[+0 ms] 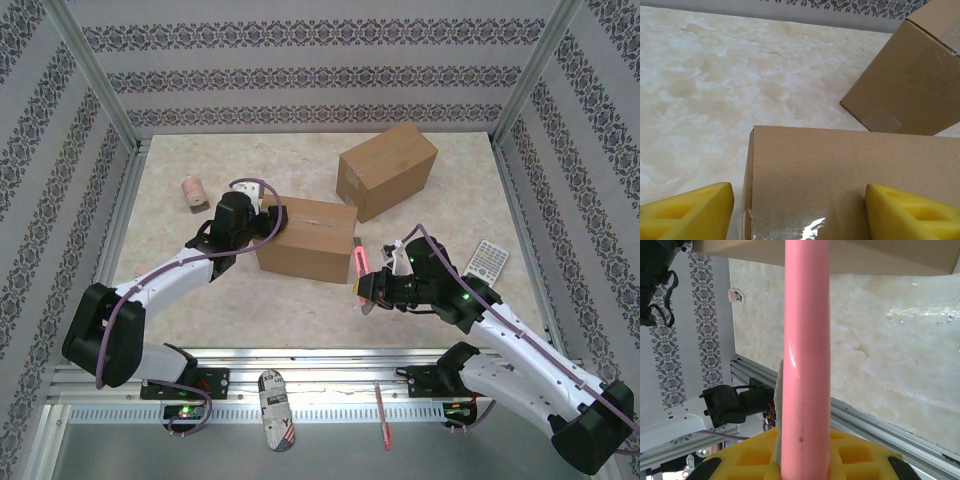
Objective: Unpack the express box
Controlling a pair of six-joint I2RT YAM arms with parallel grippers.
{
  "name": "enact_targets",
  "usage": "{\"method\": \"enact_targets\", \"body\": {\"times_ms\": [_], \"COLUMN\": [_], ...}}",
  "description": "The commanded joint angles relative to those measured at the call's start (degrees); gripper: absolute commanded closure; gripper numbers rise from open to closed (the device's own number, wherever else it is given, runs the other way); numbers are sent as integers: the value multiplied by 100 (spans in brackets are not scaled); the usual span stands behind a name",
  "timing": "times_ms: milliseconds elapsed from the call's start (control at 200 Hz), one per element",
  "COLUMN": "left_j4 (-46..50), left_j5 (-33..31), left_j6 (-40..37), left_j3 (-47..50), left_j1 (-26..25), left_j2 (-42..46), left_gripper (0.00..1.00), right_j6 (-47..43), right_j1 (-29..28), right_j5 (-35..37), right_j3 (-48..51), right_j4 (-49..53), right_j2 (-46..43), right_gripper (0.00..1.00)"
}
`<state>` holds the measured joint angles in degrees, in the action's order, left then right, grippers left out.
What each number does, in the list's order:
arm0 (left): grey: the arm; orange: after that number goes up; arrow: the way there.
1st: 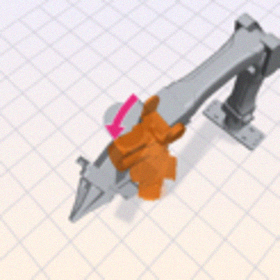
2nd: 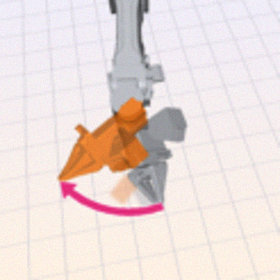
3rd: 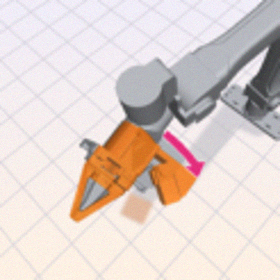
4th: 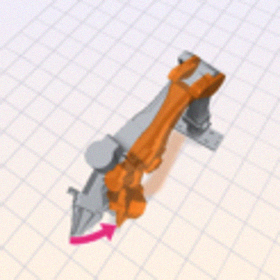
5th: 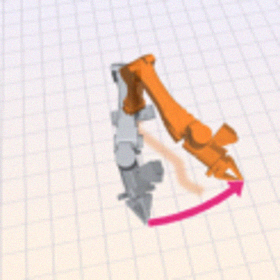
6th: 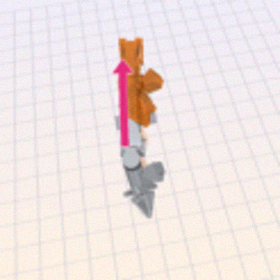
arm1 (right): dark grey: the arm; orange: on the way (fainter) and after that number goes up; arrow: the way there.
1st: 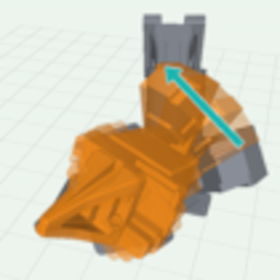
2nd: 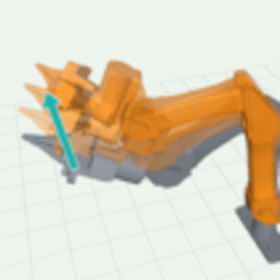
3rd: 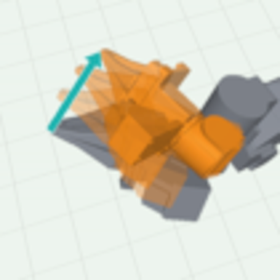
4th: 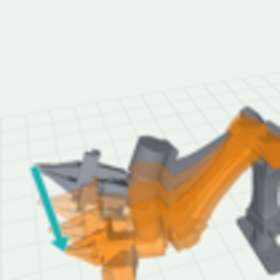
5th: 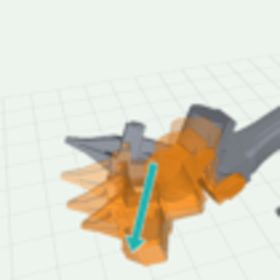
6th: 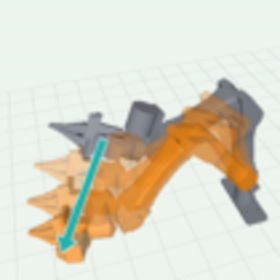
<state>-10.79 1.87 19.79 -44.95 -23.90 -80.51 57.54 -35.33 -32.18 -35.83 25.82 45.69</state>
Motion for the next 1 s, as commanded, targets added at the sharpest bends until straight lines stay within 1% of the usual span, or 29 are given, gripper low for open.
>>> {"method": "enact_targets", "body": {"times_ms": [0, 310, 495, 660, 829, 994], "left_j4": [1763, 1742, 1761, 1774, 1802, 1805], "left_j5": [-226, -205, -161, -152, -101, -61], "left_j6": [111, 109, 86, 51, 33, 55], "left_j3": [505, 494, 436, 280, -18, -300], "left_j1": [26, 26, 26, 26, 26, 26], "left_j2": [-667, -676, -537, -304, -204, -64], "left_gripper": [31, 31, 31, 31, 28, 20], "right_j6": [22, 100, -139, -234, -252, -200], "right_j1": [-193, -288, -258, -107, 202, 571], "right_j5": [-438, -260, 397, 776, 1060, 1304], "right_j3": [128, 229, -4, -1, 413, 1035], "right_j4": [-148, -33, 581, 675, 301, -384], "right_j2": [-128, -356, -536, -675, -629, -381], "right_gripper": [100, 100, 100, 100, 100, 100]}}
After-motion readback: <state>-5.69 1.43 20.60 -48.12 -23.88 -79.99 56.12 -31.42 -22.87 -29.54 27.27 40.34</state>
